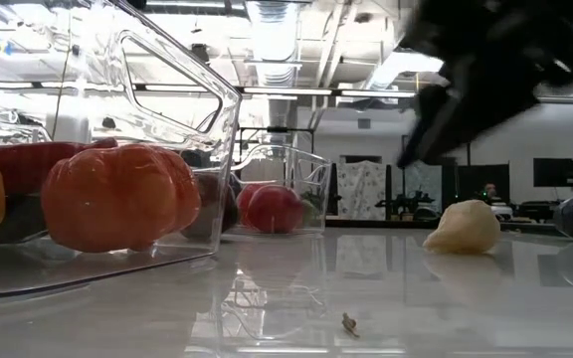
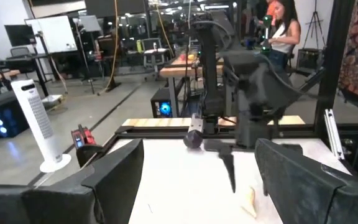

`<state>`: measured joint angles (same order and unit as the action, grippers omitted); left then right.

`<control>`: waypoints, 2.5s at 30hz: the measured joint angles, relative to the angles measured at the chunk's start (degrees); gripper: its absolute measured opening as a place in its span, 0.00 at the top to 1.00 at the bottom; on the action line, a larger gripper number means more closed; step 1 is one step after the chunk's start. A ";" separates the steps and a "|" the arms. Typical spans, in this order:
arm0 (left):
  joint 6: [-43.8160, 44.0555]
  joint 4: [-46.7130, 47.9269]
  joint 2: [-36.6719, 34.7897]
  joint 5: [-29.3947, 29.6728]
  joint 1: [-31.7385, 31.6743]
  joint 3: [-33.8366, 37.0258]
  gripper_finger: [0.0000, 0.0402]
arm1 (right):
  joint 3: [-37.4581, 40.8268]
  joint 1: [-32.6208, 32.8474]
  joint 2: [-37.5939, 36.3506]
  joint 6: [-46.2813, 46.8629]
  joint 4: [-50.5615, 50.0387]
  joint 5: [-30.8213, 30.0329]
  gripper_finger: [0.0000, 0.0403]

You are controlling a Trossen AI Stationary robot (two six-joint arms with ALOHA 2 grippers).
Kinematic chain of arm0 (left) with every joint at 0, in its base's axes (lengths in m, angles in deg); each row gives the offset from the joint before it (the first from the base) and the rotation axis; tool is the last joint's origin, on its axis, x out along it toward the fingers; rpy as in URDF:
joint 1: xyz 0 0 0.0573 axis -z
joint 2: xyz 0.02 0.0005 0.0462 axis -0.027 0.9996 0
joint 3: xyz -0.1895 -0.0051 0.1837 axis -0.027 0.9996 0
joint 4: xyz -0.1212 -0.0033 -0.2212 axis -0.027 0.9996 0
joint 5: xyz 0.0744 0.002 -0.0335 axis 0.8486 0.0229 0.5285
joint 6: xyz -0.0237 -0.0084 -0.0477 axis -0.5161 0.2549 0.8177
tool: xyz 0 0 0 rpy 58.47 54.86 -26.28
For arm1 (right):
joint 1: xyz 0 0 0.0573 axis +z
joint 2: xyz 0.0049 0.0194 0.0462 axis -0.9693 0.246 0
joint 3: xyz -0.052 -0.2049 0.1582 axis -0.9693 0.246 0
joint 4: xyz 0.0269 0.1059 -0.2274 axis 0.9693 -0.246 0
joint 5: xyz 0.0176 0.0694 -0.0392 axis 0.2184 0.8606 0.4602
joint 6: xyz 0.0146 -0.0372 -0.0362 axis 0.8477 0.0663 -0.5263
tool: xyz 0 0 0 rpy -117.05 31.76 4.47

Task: Sort produce into baskets
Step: Put the garlic into the bottom transparent bin

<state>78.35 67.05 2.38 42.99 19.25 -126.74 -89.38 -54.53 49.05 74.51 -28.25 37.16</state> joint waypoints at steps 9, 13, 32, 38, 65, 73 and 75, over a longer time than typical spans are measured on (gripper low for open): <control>1.14 0.13 0.00 -0.02 -0.01 -0.01 0.27 | 17.46 5.14 0.02 6.13 25.38 -9.47 0.24; 0.06 0.22 0.00 0.09 -0.03 0.00 0.27 | 24.10 4.11 0.28 7.36 35.70 -9.22 0.24; -0.44 1.18 0.02 2.97 -0.03 -0.01 0.27 | 23.98 4.80 8.13 6.79 41.59 -7.53 0.47; -0.49 1.10 0.00 3.01 -0.05 -0.01 0.27 | 22.68 3.57 5.76 6.25 37.00 -5.10 0.57; -1.89 -6.21 -0.42 -11.72 1.32 -1.17 0.27 | 3.36 -0.10 2.81 -4.25 26.50 -2.81 0.51; -1.75 -5.06 -0.42 -10.16 1.30 -1.17 0.27 | -17.63 -0.25 16.73 -17.09 25.63 2.48 0.51; -1.40 -4.83 -0.39 -10.23 1.32 -1.15 0.27 | -21.83 -0.69 19.68 -19.57 25.18 3.37 0.51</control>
<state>76.95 62.22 1.98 32.75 20.57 -127.88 -111.21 -55.22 68.74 54.95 -3.07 40.53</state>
